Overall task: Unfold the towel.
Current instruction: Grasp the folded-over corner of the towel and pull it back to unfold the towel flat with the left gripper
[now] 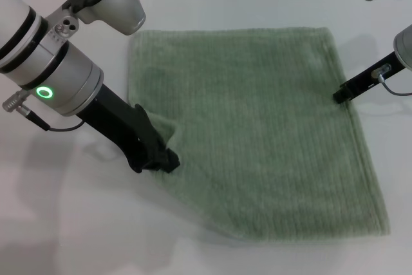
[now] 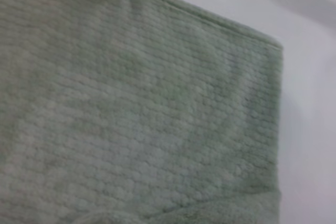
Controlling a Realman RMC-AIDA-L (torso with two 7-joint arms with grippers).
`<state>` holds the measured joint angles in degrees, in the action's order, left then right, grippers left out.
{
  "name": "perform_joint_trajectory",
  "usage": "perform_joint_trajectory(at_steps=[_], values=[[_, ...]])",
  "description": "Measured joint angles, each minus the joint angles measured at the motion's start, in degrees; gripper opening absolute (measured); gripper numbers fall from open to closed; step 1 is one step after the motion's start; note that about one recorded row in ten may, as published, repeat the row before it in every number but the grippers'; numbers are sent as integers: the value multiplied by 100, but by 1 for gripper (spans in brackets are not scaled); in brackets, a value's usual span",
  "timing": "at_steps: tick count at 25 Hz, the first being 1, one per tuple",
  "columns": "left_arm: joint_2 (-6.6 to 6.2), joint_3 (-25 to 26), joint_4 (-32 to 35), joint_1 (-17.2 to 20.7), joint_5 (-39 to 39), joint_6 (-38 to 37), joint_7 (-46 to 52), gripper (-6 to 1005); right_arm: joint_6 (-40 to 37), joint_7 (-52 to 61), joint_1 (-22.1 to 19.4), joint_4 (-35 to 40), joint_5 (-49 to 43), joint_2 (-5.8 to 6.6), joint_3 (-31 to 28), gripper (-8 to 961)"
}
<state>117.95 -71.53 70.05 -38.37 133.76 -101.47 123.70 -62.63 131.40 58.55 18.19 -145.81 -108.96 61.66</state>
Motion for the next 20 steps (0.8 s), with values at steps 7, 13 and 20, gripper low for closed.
perform_joint_trajectory(at_steps=[7, 13, 20], values=[[0, 8, 8, -28, 46, -443, 103, 33, 5, 0, -11, 0, 0, 6, 9, -1], [0, -15, 1, -40, 205, -481, 170, 33, 6, 0, -10, 0, -2, 13, 13, -1], [20, -204, -36, -64, 394, -575, 257, 33, 6, 0, 10, 0, -12, 15, 13, -1]])
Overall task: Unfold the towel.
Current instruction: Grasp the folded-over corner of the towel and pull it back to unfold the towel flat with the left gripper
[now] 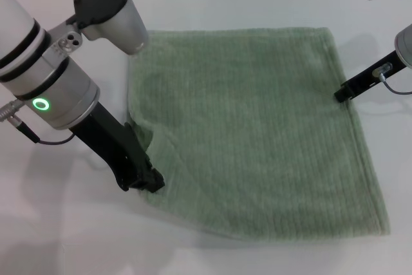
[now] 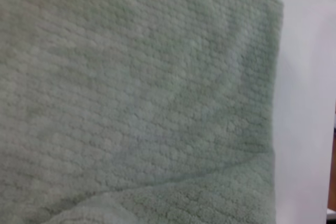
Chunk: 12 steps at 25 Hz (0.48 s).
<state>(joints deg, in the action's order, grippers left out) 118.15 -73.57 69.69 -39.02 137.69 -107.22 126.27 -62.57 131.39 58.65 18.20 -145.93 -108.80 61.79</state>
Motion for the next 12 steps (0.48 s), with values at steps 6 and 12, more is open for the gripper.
perform_joint_trajectory(at_steps=[6, 12], values=[[4, -216, -21, 2, 11, -12, 107, 33, 0, 0, 13, -9, -5, 0, -5, -1], [16, -380, -26, 38, 107, 25, 166, 33, 0, 1, 15, -10, -6, -1, -14, -1]])
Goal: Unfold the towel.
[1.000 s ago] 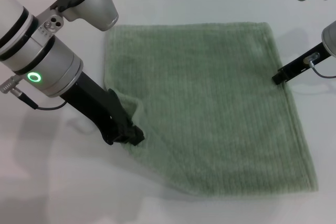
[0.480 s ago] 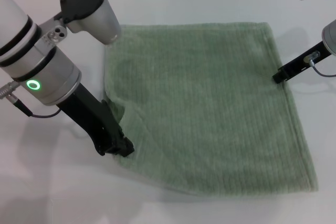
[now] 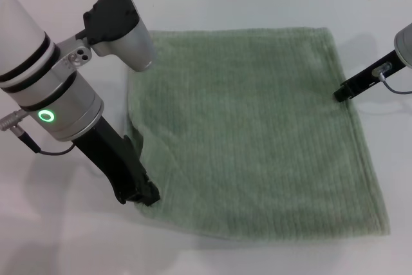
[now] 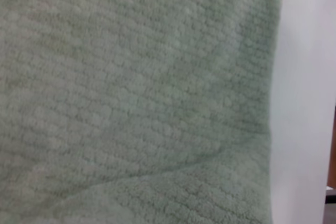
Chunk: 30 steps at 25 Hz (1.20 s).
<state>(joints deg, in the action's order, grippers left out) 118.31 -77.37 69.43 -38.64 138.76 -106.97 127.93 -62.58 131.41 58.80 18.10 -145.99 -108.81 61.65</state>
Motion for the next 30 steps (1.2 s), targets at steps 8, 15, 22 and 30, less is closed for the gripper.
perform_joint_trajectory(at_steps=[8, 15, 22, 30], values=[[9, -48, -299, -118, 182, 95, 16, 32, 1, 10, 19, 0, 0, 0, 7, -1], [-7, -48, -434, -213, 190, 75, 20, 91, 6, 10, 40, 0, 0, 0, -11, -1], [-16, 0, -348, -214, 190, 56, -44, 288, 10, 9, 44, 0, 0, 0, -14, -1], [6, 953, 47, 339, -1741, 1927, -1323, 461, 23, 9, 44, 8, 2, 0, -36, -1]])
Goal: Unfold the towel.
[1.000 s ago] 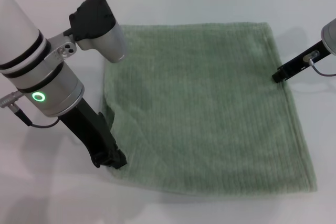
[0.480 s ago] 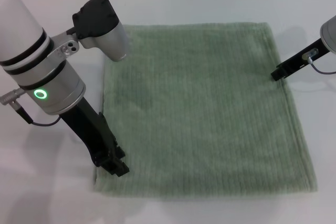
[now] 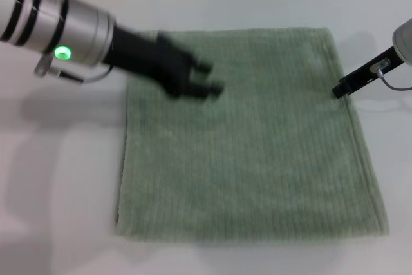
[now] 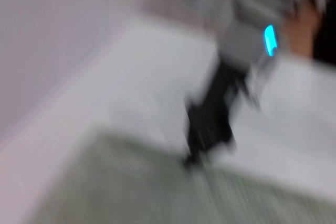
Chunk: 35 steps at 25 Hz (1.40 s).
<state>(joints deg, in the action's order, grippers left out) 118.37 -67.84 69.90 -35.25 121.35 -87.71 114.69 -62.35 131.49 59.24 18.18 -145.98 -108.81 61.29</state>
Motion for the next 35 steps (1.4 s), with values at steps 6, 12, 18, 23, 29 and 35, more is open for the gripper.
perform_joint_trajectory(at_steps=[6, 12, 18, 23, 29, 35], values=[[-5, 409, -976, 232, -2021, 1266, -1339, 459, 24, 20, 63, 69, 32, -26, -10, -1], [-15, 1023, -2311, 103, -3473, 1907, -2383, 452, 176, 181, 286, 133, -6, -94, 19, -1], [-34, 2554, -4331, -382, -5005, 3153, -4122, 406, 291, 697, 212, 1542, -945, -685, 49, -1], [-34, 3250, -4627, -477, -5268, 3464, -4508, 331, 653, 1153, -22, 2679, -1423, -1080, 578, -1], [-28, 3404, -4908, -470, -5961, 3737, -4926, 239, 2559, 2037, -1332, 4354, -1054, -1072, 2655, -1], [-8, 3408, -5154, -483, -6582, 3765, -5469, 240, 5284, 2084, -2767, 5082, -1053, -1073, 3757, -1]])
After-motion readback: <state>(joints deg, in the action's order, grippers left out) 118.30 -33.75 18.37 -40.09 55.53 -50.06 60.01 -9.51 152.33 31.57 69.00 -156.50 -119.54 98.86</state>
